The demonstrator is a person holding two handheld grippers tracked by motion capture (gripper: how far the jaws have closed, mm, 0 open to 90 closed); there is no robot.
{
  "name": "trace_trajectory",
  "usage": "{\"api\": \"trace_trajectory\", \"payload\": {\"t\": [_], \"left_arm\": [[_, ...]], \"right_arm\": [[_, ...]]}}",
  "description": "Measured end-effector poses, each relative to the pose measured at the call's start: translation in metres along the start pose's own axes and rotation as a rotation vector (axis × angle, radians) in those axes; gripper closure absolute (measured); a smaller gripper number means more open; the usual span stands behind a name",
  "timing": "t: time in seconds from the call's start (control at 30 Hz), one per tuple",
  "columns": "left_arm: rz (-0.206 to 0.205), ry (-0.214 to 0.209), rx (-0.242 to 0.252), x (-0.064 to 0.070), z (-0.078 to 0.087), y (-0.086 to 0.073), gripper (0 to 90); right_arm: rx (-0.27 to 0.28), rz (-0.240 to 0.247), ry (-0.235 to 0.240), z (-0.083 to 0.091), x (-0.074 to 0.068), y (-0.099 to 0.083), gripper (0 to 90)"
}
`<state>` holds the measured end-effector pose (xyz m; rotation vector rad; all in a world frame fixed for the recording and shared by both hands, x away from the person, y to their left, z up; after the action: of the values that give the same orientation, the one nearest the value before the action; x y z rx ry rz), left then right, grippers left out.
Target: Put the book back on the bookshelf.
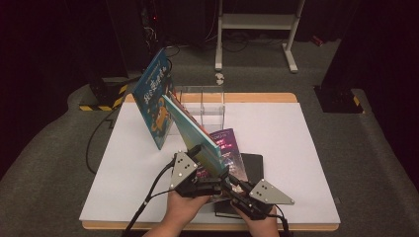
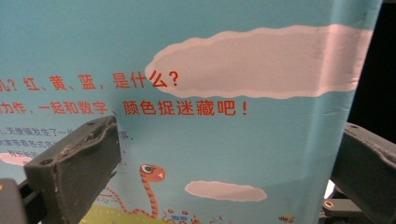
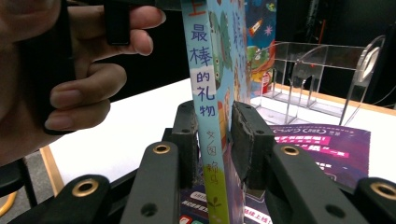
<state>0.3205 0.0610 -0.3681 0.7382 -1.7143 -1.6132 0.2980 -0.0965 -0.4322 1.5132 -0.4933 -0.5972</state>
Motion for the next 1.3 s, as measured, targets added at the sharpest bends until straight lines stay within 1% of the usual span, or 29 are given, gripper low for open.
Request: {"api": "trace_trajectory", "payload": {"t": [0.3, 0.37, 0.43, 0.5, 0.7, 0.83, 0.97, 1.03, 1.1, 1.17, 1.23, 1.3], "left_arm": [[-0.022, 0.018, 0.006, 0.0, -0.002, -0.002, 0.2], [-0.034, 0.029, 0.008, 0.001, -0.002, -0.003, 0.2], [-0.059, 0.044, 0.013, 0.001, -0.002, -0.005, 0.2], [-0.069, 0.05, 0.017, 0.001, -0.001, -0.005, 0.1], [-0.071, 0.057, 0.013, 0.001, -0.002, -0.006, 0.1], [-0.064, 0.052, 0.015, -0.001, 0.001, -0.007, 0.5], [-0.053, 0.047, 0.013, -0.004, 0.004, -0.007, 0.6], [-0.051, 0.043, 0.008, -0.005, 0.006, -0.007, 0.7], [-0.048, 0.038, 0.006, -0.006, 0.008, -0.007, 0.8], [-0.049, 0.037, 0.006, -0.007, 0.009, -0.007, 0.8], [-0.05, 0.039, 0.006, -0.008, 0.01, -0.008, 0.8], [-0.05, 0.039, 0.005, -0.009, 0.011, -0.008, 0.8]], "right_arm": [[-0.015, 0.005, 0.031, -0.002, -0.001, -0.001, 70.9], [-0.019, 0.008, 0.04, -0.003, -0.002, -0.001, 70.6], [-0.025, 0.013, 0.049, -0.004, -0.003, -0.002, 70.5], [-0.026, 0.021, 0.049, -0.004, -0.004, -0.002, 70.6], [-0.03, 0.019, 0.058, -0.005, -0.004, -0.002, 70.3], [-0.041, 0.01, 0.075, -0.006, -0.005, -0.003, 69.1], [-0.063, -0.014, 0.116, -0.005, -0.005, -0.006, 63.4], [-0.056, -0.025, 0.139, 0.0, -0.005, -0.005, 61.2], [-0.045, -0.031, 0.151, 0.009, -0.005, -0.004, 59.7], [-0.021, -0.049, 0.162, 0.019, -0.003, -0.002, 58.7], [-0.003, -0.056, 0.145, 0.028, 0.001, 0.001, 58.0], [0.018, -0.046, 0.104, 0.035, 0.006, 0.004, 57.7]]}}
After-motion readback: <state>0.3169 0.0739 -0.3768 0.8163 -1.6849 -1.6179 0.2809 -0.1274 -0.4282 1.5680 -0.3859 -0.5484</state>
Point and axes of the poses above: each handheld gripper's, and its own axes: z roughly backward along the jaws, y roughly out of its top, x roughly to its right, the point moved 4 cm from there along -z, roughly forward along the jaws, and after that the axes turned 9 degrees about x, right-handed, at the moved point
